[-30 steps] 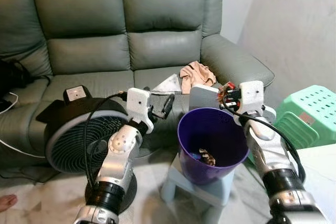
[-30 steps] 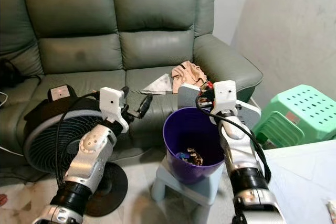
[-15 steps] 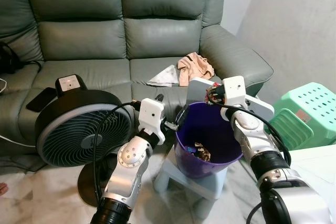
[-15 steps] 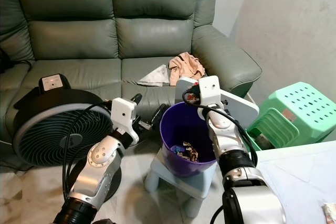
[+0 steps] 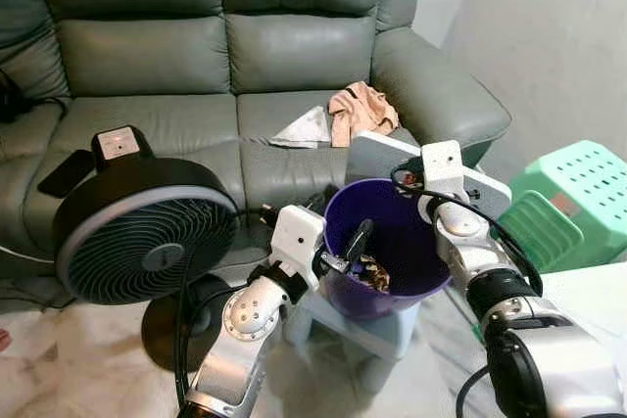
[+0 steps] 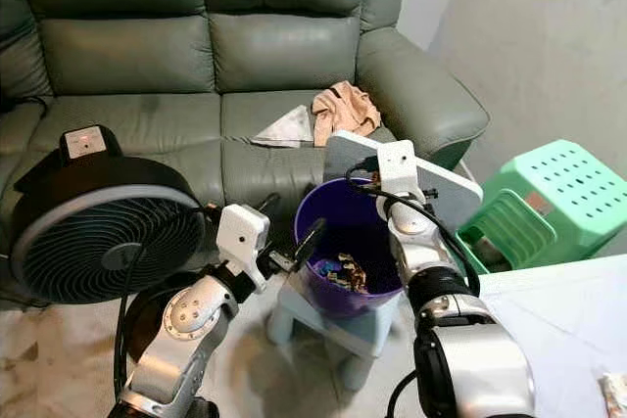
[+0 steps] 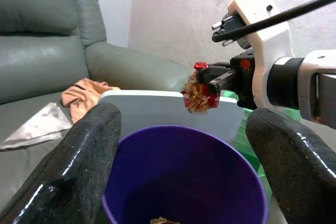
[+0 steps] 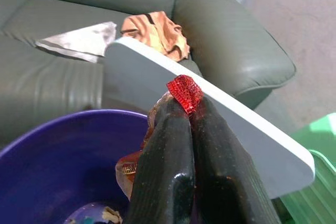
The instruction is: Picking trash to rubbish bin
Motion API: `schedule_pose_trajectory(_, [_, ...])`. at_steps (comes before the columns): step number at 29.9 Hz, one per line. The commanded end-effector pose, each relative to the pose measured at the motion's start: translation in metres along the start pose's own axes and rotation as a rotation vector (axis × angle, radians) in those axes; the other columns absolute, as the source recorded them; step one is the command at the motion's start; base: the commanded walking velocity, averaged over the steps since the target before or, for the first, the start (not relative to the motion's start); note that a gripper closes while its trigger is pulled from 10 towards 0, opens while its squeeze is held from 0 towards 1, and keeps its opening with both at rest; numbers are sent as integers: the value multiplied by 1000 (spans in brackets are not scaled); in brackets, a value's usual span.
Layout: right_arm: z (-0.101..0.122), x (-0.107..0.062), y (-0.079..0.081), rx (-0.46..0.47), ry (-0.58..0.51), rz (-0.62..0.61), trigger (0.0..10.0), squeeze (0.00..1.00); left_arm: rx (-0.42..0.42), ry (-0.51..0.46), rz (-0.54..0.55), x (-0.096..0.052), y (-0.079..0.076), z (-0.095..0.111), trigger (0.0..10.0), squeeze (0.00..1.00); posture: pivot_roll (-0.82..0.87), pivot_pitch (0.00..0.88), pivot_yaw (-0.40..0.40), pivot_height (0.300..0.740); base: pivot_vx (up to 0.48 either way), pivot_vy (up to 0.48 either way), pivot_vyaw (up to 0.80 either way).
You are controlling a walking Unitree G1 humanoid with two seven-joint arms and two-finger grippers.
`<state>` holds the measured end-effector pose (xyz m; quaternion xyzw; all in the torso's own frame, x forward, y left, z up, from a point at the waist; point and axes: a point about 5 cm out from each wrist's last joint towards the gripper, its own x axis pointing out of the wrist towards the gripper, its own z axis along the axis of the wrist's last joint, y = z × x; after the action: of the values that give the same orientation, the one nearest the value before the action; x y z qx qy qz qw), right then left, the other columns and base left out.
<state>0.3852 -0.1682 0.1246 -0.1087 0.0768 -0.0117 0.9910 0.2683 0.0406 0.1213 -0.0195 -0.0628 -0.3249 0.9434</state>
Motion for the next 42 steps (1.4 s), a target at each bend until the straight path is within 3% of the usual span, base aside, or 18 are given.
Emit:
schedule_pose_trajectory(1, [-1,0,-11,-11,8,-51,10000,0,-52,-17,-35,3,-19,2,10000,0,129,161,-130,715,0,0,0])
schedule_pose_trajectory(6, [-3,0,-14,-18,14,-70,10000,0,-53,-16,-37,3,-19,2,10000,0,129,161,-130,715,0,0,0])
schedule_pose_trajectory(7, [-7,-1,-21,12,22,-96,10000,1000,-52,-18,-46,2,-19,2,10000,0,128,149,-120,715,0,0,0])
schedule_pose_trajectory(10, [-10,-3,-28,44,26,-123,10000,1000,-49,-19,-60,2,-20,4,10000,0,127,145,-118,715,0,0,0])
schedule_pose_trajectory(34, [-4,-1,-24,106,-36,-55,10000,1000,-37,-1,-43,1,-13,7,10000,0,125,132,-117,715,0,0,0])
schedule_pose_trajectory(39, [4,-3,-24,63,-133,28,10000,1000,-20,-6,-15,3,0,10,10000,0,119,119,-108,715,0,0,0])
schedule_pose_trajectory(42, [4,-4,-29,98,-149,28,10000,1000,9,-15,19,5,15,13,10000,0,118,106,-105,715,0,0,0])
